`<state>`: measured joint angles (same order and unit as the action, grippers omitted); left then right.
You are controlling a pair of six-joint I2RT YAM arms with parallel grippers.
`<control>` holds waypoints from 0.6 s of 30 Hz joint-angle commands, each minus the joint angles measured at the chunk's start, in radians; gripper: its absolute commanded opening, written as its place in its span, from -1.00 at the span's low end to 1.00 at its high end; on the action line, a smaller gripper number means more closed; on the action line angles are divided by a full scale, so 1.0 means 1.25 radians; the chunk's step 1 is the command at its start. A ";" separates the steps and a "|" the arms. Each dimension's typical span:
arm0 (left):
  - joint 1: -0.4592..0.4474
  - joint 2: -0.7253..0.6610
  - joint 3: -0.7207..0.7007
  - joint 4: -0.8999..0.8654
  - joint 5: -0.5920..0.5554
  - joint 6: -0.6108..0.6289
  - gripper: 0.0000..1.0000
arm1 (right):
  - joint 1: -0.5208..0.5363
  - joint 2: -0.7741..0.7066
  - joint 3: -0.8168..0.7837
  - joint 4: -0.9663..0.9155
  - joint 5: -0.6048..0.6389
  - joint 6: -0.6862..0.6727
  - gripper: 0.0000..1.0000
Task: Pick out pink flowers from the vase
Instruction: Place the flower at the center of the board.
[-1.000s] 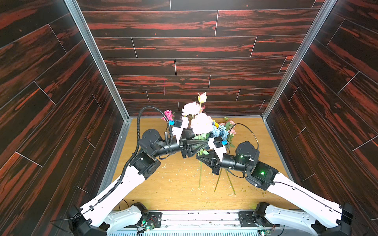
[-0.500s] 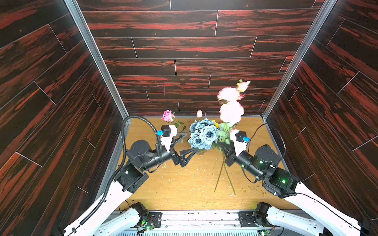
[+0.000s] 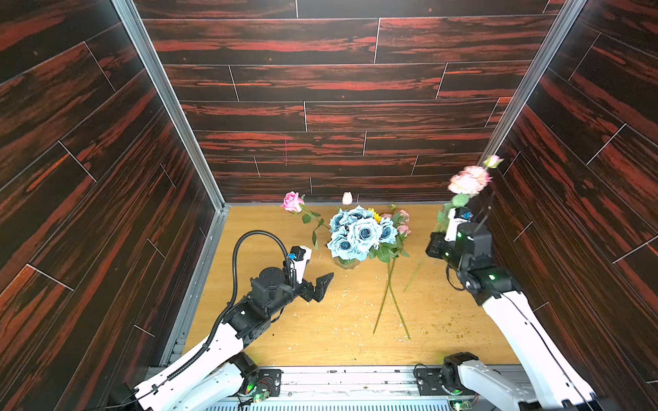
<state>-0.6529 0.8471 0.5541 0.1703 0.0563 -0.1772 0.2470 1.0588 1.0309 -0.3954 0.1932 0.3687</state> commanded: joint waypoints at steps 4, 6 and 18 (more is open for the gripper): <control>-0.004 0.108 -0.134 0.351 -0.182 0.008 0.99 | -0.022 0.144 -0.009 0.068 -0.182 0.057 -1.00; -0.007 0.175 -0.151 0.424 -0.203 0.017 1.00 | -0.036 0.206 0.013 0.065 -0.224 0.055 -1.00; -0.049 0.577 -0.104 0.844 -0.236 0.060 0.99 | -0.050 0.386 0.017 0.130 -0.321 0.072 -1.00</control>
<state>-0.7082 1.5055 0.3920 1.0077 -0.2070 -0.1303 0.1875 1.5135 1.0359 -0.2733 -0.1638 0.4458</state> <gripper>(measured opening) 0.993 0.082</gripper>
